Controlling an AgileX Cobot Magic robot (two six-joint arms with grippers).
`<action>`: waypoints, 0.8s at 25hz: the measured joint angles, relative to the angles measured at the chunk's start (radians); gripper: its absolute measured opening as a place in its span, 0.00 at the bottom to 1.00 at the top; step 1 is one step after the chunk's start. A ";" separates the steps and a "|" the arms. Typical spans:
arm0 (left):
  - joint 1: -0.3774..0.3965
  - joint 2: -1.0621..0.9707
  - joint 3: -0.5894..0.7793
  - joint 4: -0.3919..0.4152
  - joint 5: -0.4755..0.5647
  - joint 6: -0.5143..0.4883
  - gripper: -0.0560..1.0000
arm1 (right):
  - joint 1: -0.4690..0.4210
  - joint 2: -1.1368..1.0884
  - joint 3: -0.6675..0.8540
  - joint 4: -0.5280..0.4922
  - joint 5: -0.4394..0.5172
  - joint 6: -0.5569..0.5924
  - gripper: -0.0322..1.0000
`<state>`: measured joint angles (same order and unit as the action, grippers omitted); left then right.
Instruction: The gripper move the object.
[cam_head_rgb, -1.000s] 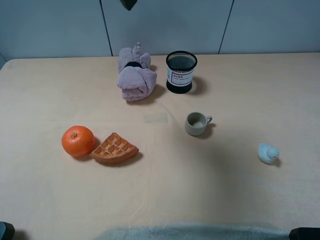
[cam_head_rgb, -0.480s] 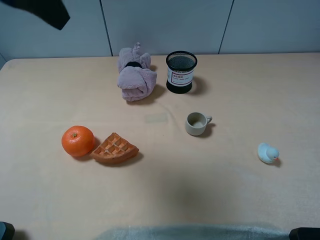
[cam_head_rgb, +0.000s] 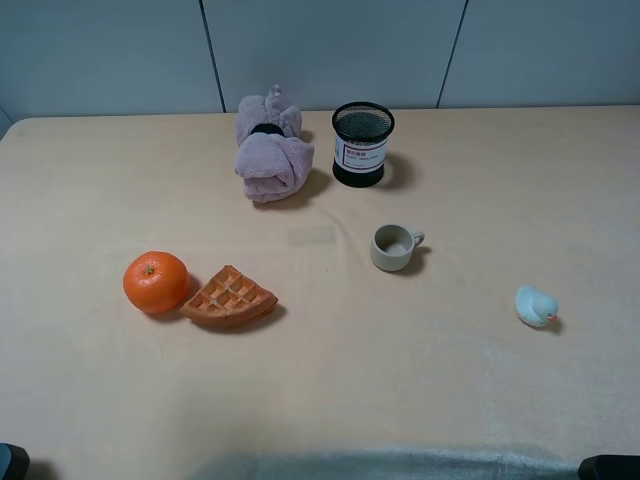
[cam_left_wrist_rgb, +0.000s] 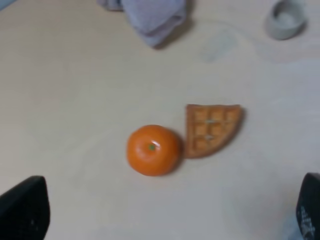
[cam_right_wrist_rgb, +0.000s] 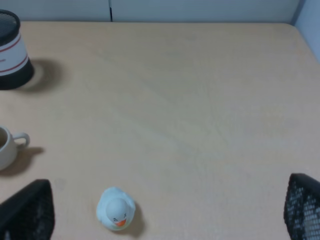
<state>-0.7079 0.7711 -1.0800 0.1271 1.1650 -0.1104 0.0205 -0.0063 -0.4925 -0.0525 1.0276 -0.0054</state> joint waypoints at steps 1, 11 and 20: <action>0.000 -0.042 0.023 -0.018 0.000 0.005 0.99 | 0.000 0.000 0.000 0.000 0.000 0.000 0.70; 0.076 -0.410 0.274 -0.095 0.000 0.020 0.99 | 0.000 0.000 0.000 0.000 0.000 0.000 0.70; 0.320 -0.623 0.405 -0.115 -0.003 0.139 0.99 | 0.000 0.000 0.000 0.000 0.000 0.000 0.70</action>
<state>-0.3881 0.1479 -0.6747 0.0123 1.1615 0.0289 0.0205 -0.0063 -0.4925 -0.0525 1.0276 -0.0054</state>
